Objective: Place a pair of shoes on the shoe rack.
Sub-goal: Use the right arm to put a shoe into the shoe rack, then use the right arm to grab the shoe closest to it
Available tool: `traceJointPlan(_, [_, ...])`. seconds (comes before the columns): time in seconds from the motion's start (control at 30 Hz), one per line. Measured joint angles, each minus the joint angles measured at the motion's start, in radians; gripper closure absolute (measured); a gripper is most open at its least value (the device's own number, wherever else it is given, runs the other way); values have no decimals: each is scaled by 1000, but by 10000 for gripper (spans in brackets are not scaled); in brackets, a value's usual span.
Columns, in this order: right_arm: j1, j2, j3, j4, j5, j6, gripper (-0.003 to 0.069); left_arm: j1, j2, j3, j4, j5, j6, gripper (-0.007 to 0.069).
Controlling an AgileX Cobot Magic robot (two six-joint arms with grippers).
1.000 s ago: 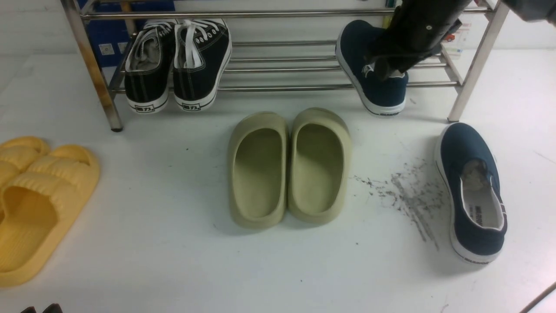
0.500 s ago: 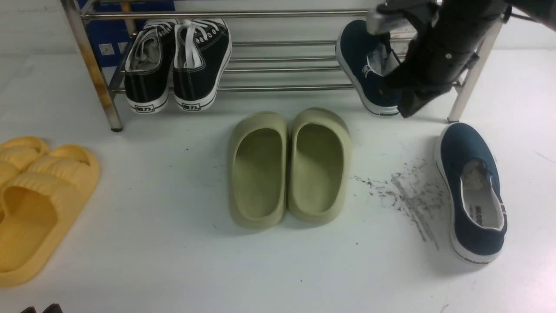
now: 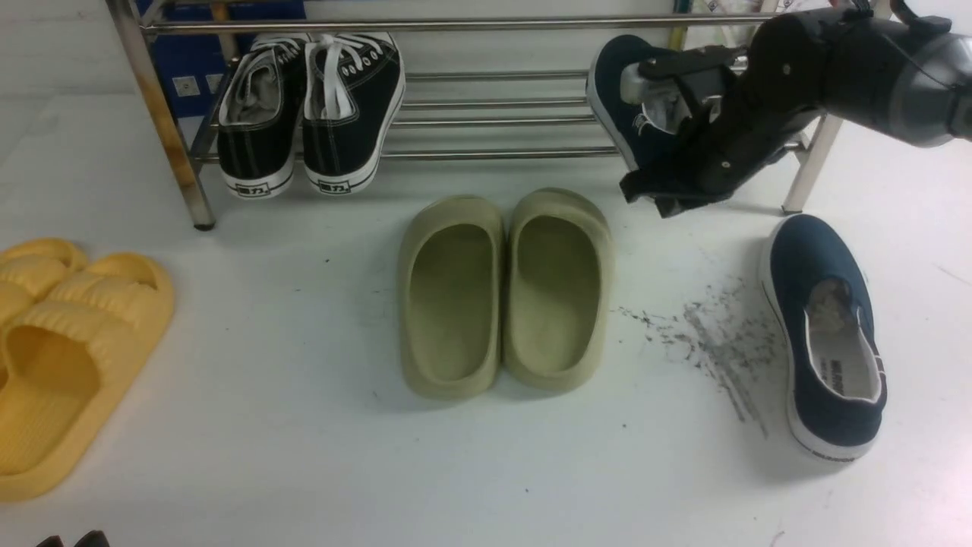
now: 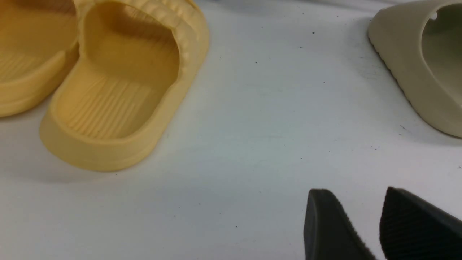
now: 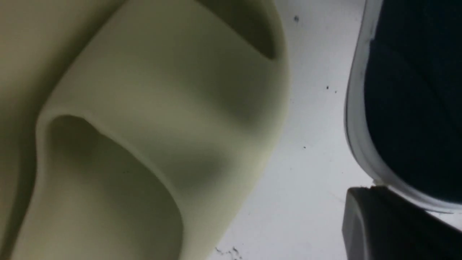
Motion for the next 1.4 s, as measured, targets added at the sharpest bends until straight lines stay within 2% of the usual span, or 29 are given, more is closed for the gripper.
traceJointPlan(0.9, [-5, 101, -184, -12, 16, 14, 645, 0, 0, 0, 0, 0, 0, 386])
traceJointPlan(1.23, [-10, -61, -167, -21, 271, -31, 639, 0, 0, 0, 0, 0, 0, 386])
traceJointPlan(1.33, [-10, -164, -97, -23, 299, -34, 639, 0, 0, 0, 0, 0, 0, 386])
traceJointPlan(1.4, [-10, -294, 37, -26, 296, -22, 636, 0, 0, 0, 0, 0, 0, 386])
